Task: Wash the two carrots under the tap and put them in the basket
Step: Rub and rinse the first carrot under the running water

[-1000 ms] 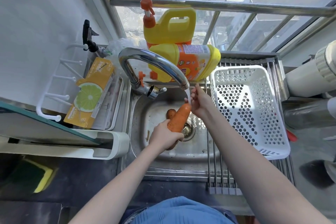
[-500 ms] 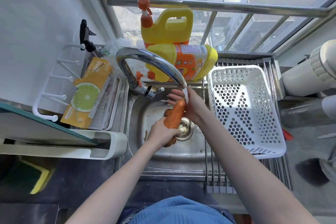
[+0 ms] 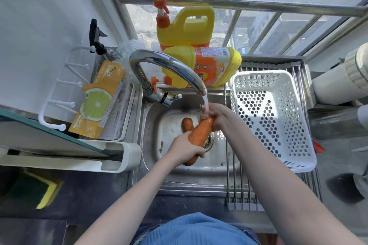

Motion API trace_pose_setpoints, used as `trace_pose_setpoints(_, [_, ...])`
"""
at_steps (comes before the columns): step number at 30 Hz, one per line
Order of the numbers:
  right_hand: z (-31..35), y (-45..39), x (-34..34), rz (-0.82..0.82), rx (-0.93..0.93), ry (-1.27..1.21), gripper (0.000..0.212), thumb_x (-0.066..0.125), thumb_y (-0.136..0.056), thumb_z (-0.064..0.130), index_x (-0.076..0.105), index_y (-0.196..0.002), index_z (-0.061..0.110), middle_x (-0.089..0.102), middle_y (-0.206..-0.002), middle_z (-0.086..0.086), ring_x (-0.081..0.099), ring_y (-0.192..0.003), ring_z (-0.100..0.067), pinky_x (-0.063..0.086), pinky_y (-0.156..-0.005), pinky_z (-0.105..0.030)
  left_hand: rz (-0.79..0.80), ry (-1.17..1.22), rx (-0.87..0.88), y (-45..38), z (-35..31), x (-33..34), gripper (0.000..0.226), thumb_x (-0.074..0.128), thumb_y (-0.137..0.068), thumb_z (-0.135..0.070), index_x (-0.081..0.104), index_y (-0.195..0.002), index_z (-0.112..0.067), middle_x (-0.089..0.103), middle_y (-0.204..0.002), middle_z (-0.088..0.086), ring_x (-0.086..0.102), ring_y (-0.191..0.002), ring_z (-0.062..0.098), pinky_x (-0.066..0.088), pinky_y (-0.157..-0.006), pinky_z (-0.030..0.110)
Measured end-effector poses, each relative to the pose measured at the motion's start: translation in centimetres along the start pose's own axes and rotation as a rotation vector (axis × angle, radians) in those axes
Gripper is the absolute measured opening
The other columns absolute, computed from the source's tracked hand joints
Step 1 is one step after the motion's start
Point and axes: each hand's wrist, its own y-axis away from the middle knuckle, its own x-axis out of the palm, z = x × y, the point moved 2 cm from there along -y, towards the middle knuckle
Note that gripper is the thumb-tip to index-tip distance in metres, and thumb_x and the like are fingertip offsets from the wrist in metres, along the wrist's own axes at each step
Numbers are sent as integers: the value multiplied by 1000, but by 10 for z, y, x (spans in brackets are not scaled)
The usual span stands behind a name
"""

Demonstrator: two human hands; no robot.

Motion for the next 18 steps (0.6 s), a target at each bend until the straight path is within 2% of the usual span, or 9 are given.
trace_pose_setpoints(3, [5, -4, 0, -50, -8, 41, 40, 39, -100, 14, 49, -61, 12, 29, -33, 4, 31, -24, -9, 45, -40, -19, -85, -87, 20, -3, -3, 2, 35, 79, -56, -26, 53, -80, -27, 63, -83, -2, 58, -72, 16, 41, -58, 26])
trace_pose_setpoints(5, [8, -10, -5, -83, -28, -27, 42, 40, -104, 20, 54, -66, 8, 34, -33, 3, 30, -24, -7, 41, -40, -17, -105, -167, 48, -6, -3, -4, 39, 77, -50, -32, 55, -82, -30, 66, -85, -2, 61, -75, 18, 46, -60, 28])
trace_pose_setpoints(7, [12, -17, -13, -127, -73, -137, 44, 36, -105, 30, 59, -76, 6, 42, -43, 0, 32, -26, -4, 41, -40, -14, -77, -199, 67, -8, -3, -10, 43, 77, -48, -33, 58, -86, -31, 67, -87, -2, 63, -78, 19, 51, -65, 31])
trace_pose_setpoints(10, [8, -26, -15, -68, -210, -110, 38, 34, -105, 38, 62, -97, 15, 51, -74, -2, 48, -53, -11, 48, -59, -28, -44, 19, 22, -8, -7, -9, 48, 79, -45, -28, 59, -88, -22, 67, -89, 8, 63, -76, 24, 56, -72, 38])
trace_pose_setpoints(12, [-5, -21, -6, 38, -239, -144, 26, 37, -104, 34, 59, -99, 21, 62, -88, -7, 58, -71, -19, 46, -72, -36, -49, 216, -35, -12, -13, -5, 57, 79, -43, -28, 60, -95, -16, 67, -90, 14, 64, -74, 30, 57, -77, 44])
trace_pose_setpoints(13, [-10, -18, 0, 102, -247, -164, 29, 38, -104, 37, 59, -101, 18, 65, -90, -11, 60, -75, -23, 48, -75, -38, -46, 262, -52, -14, -14, -4, 58, 79, -43, -29, 60, -96, -14, 67, -89, 15, 64, -73, 31, 55, -76, 44])
trace_pose_setpoints(15, [-18, -15, 8, 165, -285, -97, 44, 44, -99, 47, 61, -100, 7, 65, -82, -13, 62, -69, -24, 51, -72, -37, -15, 287, -68, -18, -14, -4, 55, 78, -46, -28, 60, -95, -12, 68, -88, 17, 64, -72, 32, 56, -78, 48])
trace_pose_setpoints(16, [-20, -15, 10, 174, -307, -40, 44, 51, -96, 48, 60, -97, 5, 62, -77, -12, 61, -64, -22, 52, -69, -35, 21, 285, -88, -17, -14, -6, 52, 78, -49, -25, 60, -95, -11, 68, -89, 19, 65, -72, 33, 56, -78, 48])
trace_pose_setpoints(18, [-22, -13, 11, 174, -323, 34, 29, 65, -90, 35, 56, -86, 8, 55, -68, -7, 56, -56, -18, 52, -62, -33, 155, 349, -145, -14, -13, -8, 42, 76, -60, -16, 58, -97, -8, 68, -83, 17, 66, -69, 30, 57, -71, 43])
